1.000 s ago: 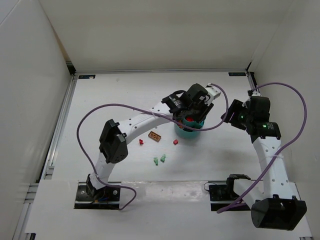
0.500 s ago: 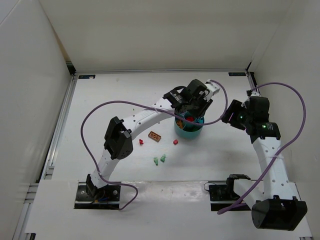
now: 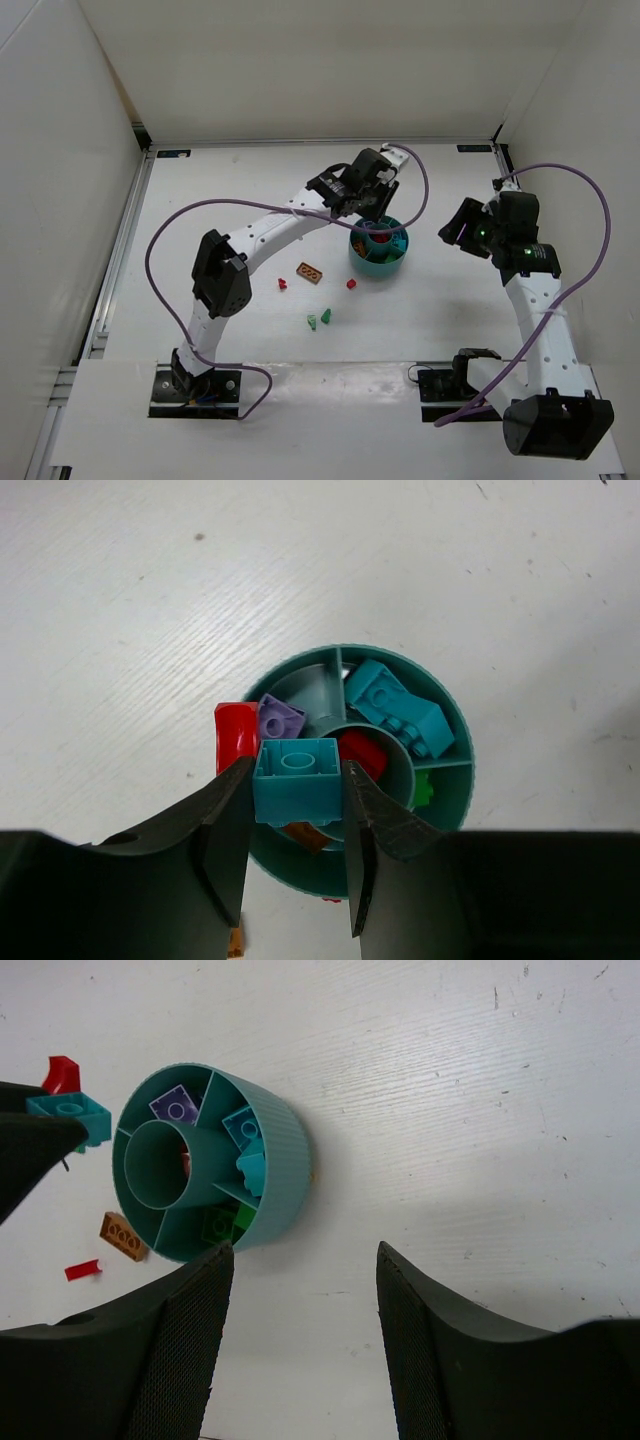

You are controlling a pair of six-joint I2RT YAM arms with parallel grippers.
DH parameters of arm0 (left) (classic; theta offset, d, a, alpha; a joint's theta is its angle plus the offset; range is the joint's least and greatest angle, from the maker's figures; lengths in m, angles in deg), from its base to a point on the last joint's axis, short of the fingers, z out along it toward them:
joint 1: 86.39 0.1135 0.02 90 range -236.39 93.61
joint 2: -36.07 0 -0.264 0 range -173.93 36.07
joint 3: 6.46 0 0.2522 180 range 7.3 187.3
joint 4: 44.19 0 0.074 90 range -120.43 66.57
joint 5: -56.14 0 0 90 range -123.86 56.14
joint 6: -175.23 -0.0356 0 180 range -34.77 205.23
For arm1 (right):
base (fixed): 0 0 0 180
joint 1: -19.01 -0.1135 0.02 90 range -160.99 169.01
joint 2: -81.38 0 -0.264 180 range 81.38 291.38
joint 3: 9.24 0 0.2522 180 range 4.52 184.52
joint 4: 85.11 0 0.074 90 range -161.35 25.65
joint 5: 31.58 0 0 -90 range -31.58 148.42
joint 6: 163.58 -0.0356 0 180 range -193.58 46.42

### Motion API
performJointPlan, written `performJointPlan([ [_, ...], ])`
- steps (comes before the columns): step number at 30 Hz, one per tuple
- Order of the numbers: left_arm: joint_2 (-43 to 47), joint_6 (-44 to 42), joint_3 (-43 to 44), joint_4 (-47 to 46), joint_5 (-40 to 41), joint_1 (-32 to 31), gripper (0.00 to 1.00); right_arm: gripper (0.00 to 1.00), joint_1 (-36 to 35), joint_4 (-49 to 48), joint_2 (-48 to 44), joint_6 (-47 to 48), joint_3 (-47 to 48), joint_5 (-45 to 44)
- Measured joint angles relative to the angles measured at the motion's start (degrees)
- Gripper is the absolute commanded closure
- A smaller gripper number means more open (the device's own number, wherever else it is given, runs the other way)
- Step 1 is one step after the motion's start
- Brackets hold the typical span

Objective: Sort the legos into containers by color

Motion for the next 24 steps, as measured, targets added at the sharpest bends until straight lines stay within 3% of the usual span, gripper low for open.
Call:
performJointPlan([
  [6,2.1,5.4,-1.1,1.0,4.2,0.7,0.57,0.37,0.1,-0.1,0.6,0.0,0.0,0.9],
  [13,11.0,11.4,-9.4,2.8,6.7,0.6,0.57,0.37,0.1,-0.4,1.1,0.0,-0.5,1.6],
  [19,19.8,15.4,-22.4,2.6,7.1,0.3,0.57,0.37,-0.5,-0.5,1.2,0.0,-0.7,1.7],
  [24,21.2,17.2,-30.9,2.3,6.8,-1.8,0.57,0.37,-1.9,-0.5,1.2,0.0,-0.8,1.4],
])
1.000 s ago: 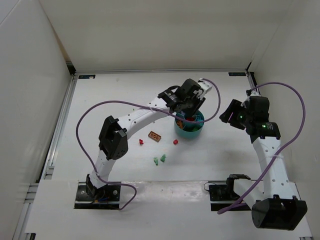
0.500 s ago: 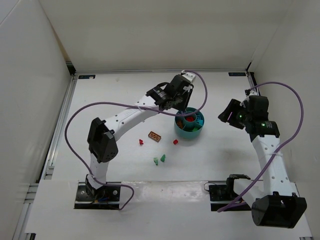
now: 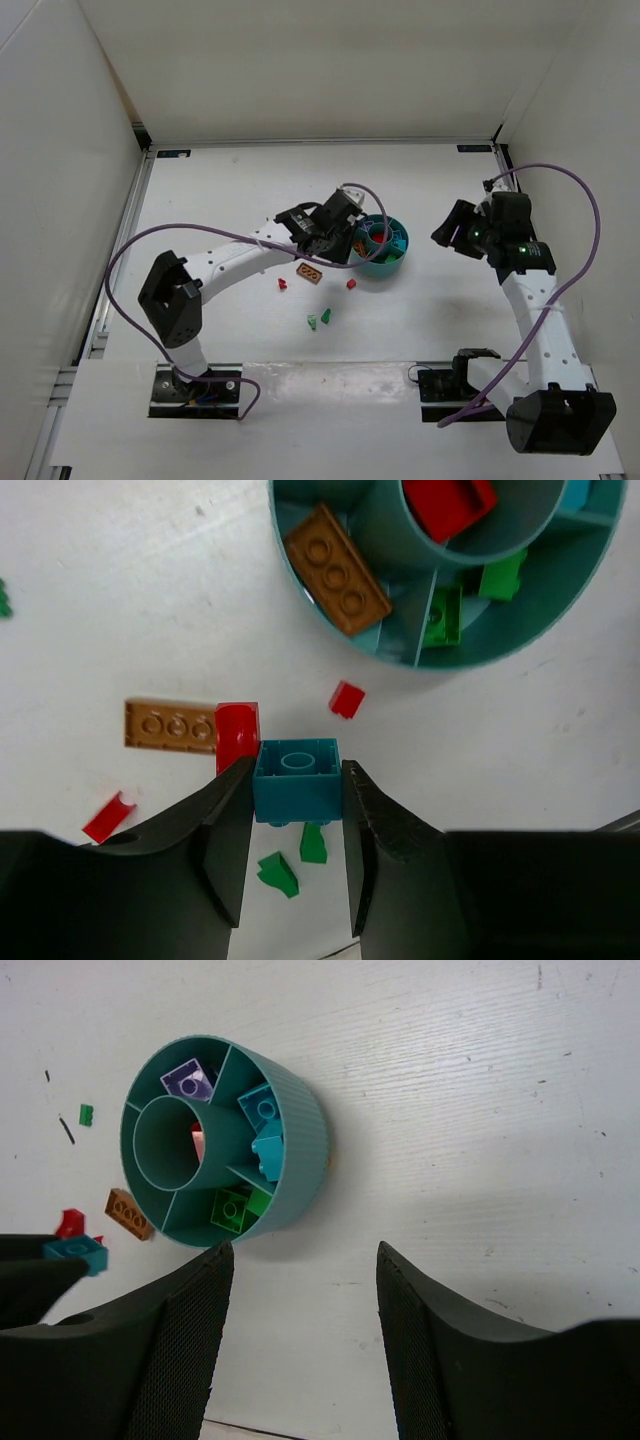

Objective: Sort the legos into containers by color

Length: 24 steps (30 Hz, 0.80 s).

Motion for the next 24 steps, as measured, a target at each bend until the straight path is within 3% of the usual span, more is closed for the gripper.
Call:
performJointPlan([
  [14,-8.2,3.7,-5.4,-3.5,-0.8,-2.5,0.53,0.37,-2.9,0.0,0.0,0.2,-1.1,-0.9],
  [19,-11.0,4.4,-6.0,-4.1,-1.8,-2.5,0.43,0.37,-3.1,-0.1,0.0,0.3,-1.8,-1.3],
  [24,-11.2,5.0,-6.5,-4.6,-2.5,-2.5,0.39,0.37,-3.6,0.0,0.0,0.5,-1.9,-1.7],
])
